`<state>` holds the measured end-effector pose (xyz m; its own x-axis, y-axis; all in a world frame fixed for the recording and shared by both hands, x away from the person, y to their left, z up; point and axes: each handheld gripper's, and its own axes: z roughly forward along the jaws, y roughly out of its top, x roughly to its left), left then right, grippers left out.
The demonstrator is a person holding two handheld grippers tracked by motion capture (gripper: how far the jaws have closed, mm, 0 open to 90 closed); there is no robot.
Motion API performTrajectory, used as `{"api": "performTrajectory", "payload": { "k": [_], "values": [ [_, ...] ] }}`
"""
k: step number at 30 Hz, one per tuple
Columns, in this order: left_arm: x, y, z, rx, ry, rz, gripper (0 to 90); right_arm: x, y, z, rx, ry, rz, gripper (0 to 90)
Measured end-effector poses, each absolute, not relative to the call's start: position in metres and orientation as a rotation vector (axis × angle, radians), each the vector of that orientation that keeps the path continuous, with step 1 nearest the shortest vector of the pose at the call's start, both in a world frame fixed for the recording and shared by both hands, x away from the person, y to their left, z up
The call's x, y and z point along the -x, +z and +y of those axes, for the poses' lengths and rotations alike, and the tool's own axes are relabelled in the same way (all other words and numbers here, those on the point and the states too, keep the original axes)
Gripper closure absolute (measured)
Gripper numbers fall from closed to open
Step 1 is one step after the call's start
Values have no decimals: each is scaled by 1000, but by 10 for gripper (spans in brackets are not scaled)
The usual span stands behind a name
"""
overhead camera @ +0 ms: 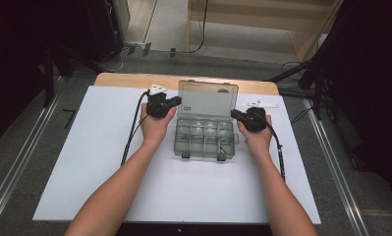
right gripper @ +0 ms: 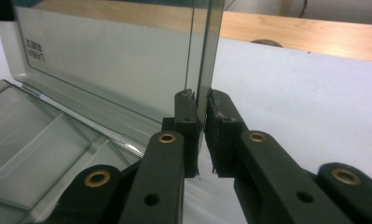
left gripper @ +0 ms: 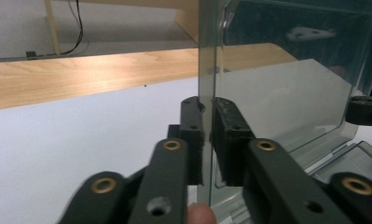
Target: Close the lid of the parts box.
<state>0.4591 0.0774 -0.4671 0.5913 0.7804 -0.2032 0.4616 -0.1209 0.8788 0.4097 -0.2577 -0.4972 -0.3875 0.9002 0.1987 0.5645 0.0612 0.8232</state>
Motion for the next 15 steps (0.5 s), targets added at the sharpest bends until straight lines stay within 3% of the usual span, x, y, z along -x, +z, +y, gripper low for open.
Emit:
{"api": "performTrajectory", "payload": {
  "k": [3,5,15],
  "values": [
    [-456,-467,76,-1773,406,992,844,-411,-490,-260,-1459,1281,1977,744],
    [-455,-466,75,-1779,414,982,846,-412,-480,-264,-1467,1335,1935,736],
    [-451,-466,74,-1772,424,949,851,-421,-457,-266,-1503,1330,1884,812]
  ]
}}
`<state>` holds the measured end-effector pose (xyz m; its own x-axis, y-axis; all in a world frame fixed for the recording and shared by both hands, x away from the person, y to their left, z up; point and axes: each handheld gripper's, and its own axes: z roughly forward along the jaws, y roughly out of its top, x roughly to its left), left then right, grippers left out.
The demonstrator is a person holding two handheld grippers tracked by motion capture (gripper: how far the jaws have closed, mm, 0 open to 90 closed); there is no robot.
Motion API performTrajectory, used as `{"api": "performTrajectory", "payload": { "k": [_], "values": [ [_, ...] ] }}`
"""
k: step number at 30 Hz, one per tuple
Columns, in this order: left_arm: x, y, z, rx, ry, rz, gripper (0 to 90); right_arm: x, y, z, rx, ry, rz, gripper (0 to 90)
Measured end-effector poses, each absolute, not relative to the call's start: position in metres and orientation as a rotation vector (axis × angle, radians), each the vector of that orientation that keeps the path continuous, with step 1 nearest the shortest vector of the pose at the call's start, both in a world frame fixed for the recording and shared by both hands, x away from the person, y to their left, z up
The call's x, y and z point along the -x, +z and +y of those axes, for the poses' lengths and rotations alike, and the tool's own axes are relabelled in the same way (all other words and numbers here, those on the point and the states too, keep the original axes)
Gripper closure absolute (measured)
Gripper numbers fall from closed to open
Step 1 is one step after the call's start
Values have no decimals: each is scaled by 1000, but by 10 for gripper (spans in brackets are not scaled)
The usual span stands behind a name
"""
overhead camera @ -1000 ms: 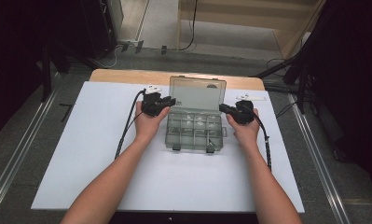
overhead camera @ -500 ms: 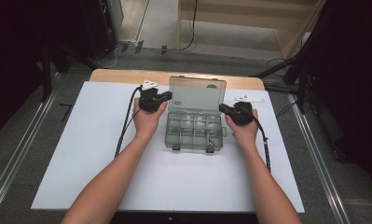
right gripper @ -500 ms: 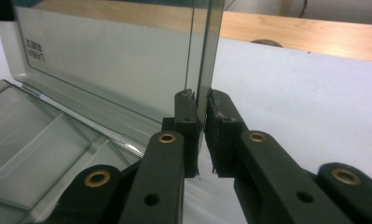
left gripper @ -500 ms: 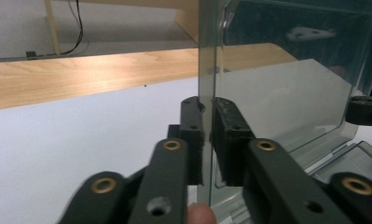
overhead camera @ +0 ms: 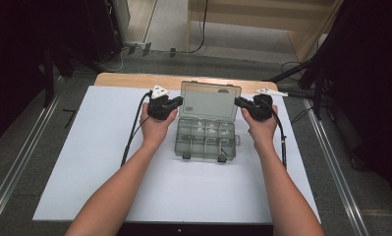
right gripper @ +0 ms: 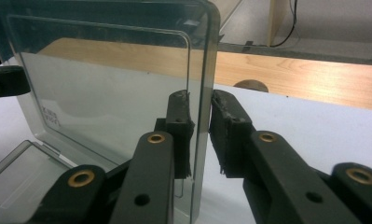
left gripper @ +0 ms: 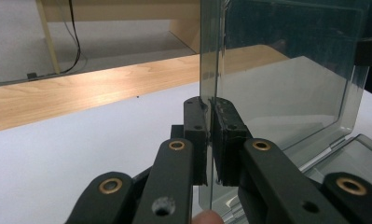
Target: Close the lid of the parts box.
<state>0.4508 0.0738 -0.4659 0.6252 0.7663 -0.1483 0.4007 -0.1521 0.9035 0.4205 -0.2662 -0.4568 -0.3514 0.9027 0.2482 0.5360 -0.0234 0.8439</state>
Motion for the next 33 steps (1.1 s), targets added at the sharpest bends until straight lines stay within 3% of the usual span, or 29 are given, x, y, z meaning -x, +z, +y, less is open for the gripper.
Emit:
{"api": "performTrajectory", "payload": {
  "k": [7,11,15,25,30,33],
  "values": [
    [-451,-467,76,-1769,404,962,838,-414,-457,-261,-1484,1285,1849,862],
    [-450,-463,82,-1766,363,944,699,-412,-456,-259,-1459,1281,1850,863],
    [-447,-456,88,-1749,328,905,693,-411,-458,-259,-1443,1288,1841,863],
    [-455,-447,106,-1664,246,957,782,-406,-461,-258,-1406,1302,1815,863],
    [-468,-448,103,-1699,233,1035,892,-403,-462,-257,-1379,1308,1801,863],
    [-476,-448,98,-1711,206,1055,900,-401,-464,-256,-1362,1318,1786,863]
  ]
}}
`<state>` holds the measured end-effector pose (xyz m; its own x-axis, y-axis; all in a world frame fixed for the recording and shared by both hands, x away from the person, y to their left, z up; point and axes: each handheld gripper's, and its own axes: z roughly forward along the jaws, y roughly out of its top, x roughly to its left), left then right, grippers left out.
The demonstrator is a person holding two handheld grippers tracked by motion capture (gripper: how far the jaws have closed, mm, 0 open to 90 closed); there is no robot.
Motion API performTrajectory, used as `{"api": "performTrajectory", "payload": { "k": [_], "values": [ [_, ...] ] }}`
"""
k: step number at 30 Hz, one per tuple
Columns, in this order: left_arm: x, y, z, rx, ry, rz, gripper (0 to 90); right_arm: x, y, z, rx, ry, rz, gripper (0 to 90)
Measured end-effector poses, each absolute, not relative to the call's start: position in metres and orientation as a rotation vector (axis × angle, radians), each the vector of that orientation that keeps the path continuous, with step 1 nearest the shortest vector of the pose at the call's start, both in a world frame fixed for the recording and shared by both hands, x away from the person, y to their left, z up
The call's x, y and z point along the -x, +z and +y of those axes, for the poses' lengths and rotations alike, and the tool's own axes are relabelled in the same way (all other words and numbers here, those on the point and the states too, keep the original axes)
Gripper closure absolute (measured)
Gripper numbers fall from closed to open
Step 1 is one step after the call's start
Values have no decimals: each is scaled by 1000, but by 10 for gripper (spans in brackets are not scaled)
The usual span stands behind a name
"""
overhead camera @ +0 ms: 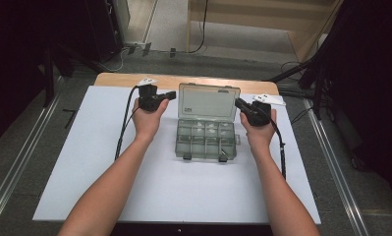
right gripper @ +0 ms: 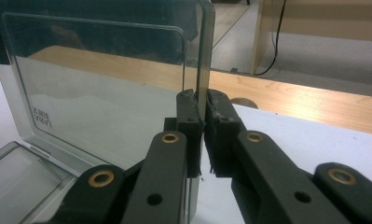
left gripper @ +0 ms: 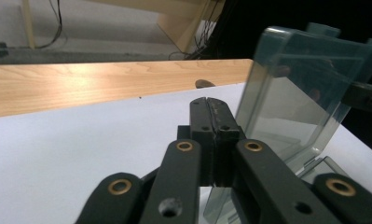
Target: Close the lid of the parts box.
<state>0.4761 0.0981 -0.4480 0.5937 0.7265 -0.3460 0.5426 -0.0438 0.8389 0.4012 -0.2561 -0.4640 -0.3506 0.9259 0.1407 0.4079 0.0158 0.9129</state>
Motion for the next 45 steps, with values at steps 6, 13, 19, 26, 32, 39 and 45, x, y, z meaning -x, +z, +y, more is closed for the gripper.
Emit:
{"api": "performTrajectory", "payload": {
  "k": [6,13,19,26,32,39,45],
  "values": [
    [-488,-450,88,-1723,151,1078,900,-399,-466,-260,-1340,1361,1794,861],
    [-490,-452,80,-1700,78,1052,900,-396,-465,-264,-1302,1373,1822,849],
    [-485,-447,81,-1709,73,1011,900,-392,-466,-269,-1290,1432,1829,716],
    [-477,-441,78,-1712,106,976,900,-378,-469,-276,-1260,1453,1848,610],
    [-470,-441,79,-1717,119,952,900,-369,-474,-287,-1251,1436,1876,668],
    [-459,-441,79,-1723,172,917,900,-371,-475,-287,-1286,1371,1890,877],
    [-451,-445,81,-1734,192,899,900,-373,-469,-281,-1336,1346,1865,900]
  ]
}}
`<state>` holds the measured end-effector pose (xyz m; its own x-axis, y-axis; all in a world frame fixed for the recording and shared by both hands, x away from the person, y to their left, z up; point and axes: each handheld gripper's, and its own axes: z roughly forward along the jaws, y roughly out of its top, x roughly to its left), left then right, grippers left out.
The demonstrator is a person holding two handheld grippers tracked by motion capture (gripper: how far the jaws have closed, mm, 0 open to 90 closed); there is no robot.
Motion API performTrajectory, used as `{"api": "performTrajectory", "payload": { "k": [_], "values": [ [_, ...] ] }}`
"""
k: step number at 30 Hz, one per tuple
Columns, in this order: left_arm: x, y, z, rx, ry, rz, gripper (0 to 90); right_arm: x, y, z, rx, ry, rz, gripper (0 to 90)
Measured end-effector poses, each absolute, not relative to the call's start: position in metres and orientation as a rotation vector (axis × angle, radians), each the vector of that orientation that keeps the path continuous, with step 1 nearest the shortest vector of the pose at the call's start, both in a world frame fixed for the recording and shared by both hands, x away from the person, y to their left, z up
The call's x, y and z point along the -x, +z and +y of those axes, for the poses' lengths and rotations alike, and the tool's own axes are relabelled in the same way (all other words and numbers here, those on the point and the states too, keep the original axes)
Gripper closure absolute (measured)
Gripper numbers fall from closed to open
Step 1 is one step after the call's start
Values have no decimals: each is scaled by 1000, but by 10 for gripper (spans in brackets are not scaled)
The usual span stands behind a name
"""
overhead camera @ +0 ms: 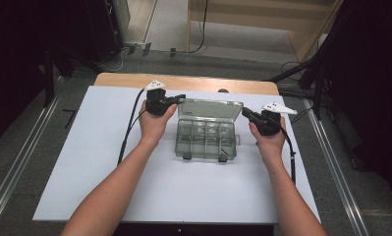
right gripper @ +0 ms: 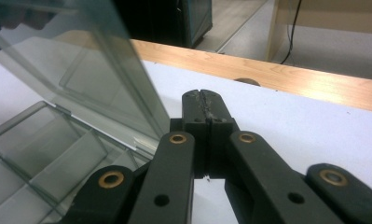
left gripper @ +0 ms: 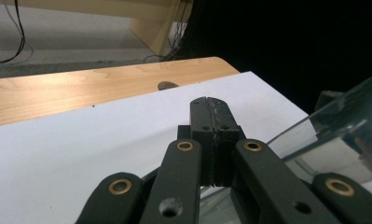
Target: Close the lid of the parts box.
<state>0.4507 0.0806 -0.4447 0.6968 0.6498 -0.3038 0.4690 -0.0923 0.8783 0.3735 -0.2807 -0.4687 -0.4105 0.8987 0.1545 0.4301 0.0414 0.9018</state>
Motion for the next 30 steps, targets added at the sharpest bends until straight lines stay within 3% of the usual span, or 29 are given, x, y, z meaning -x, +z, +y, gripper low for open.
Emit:
{"api": "performTrajectory", "payload": {
  "k": [30],
  "values": [
    [-409,-446,85,-1732,226,830,900,-352,-450,-268,-1291,1451,1873,900]
  ]
}}
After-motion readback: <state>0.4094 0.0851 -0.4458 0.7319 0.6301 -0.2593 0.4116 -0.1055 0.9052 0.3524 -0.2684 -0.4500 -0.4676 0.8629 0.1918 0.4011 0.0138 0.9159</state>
